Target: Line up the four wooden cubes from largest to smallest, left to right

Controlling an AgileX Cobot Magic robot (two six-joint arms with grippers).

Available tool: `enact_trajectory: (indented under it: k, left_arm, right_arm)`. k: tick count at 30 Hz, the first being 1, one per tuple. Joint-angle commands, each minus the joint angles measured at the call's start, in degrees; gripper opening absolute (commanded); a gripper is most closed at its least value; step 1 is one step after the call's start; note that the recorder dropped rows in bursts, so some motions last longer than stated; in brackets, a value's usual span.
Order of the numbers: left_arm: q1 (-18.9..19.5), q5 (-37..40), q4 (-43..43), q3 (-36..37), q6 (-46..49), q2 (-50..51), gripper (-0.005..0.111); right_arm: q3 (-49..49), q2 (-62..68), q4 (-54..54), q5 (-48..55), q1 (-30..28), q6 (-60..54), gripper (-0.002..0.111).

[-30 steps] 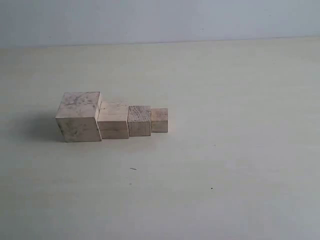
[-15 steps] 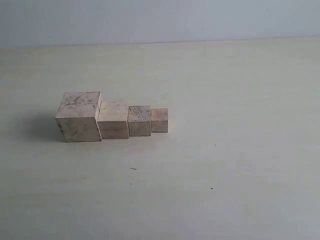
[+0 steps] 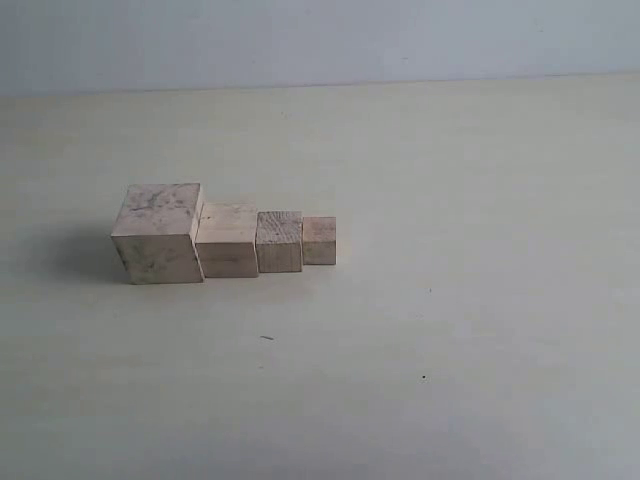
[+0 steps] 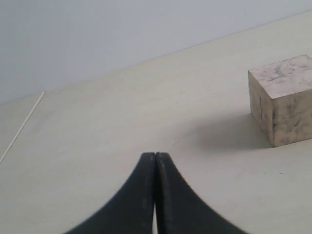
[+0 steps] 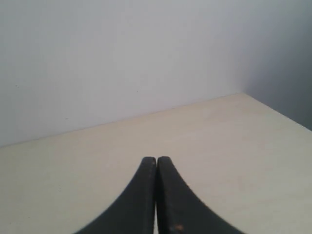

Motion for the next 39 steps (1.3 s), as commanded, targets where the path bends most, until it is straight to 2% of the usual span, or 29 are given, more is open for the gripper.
enact_trajectory:
  k: [1, 11, 18, 26, 39]
  left_arm:
    - [-0.4, -0.8, -0.1, 0.0, -0.2, -0.3, 0.000]
    - [-0.4, -0.8, -0.1, 0.0, -0.2, -0.3, 0.000]
    - [-0.4, -0.8, -0.1, 0.0, -0.2, -0.3, 0.000]
    - [-0.4, -0.8, -0.1, 0.0, -0.2, -0.3, 0.000]
    - [-0.4, -0.8, -0.1, 0.0, -0.2, -0.3, 0.000]
  right_arm:
    - [3.3, -3.0, -0.3, -0.8, -0.2, -0.7, 0.000]
    - [4.4, -3.3, -0.3, 1.4, -0.2, -0.7, 0.000]
    - [4.4, -3.3, -1.3, 1.9, 4.2, -2.6, 0.000]
    - [4.4, -3.3, -3.8, 7.0, 4.2, -2.6, 0.000]
    - [4.4, -3.3, -3.8, 6.9, 4.2, -2.1, 0.000]
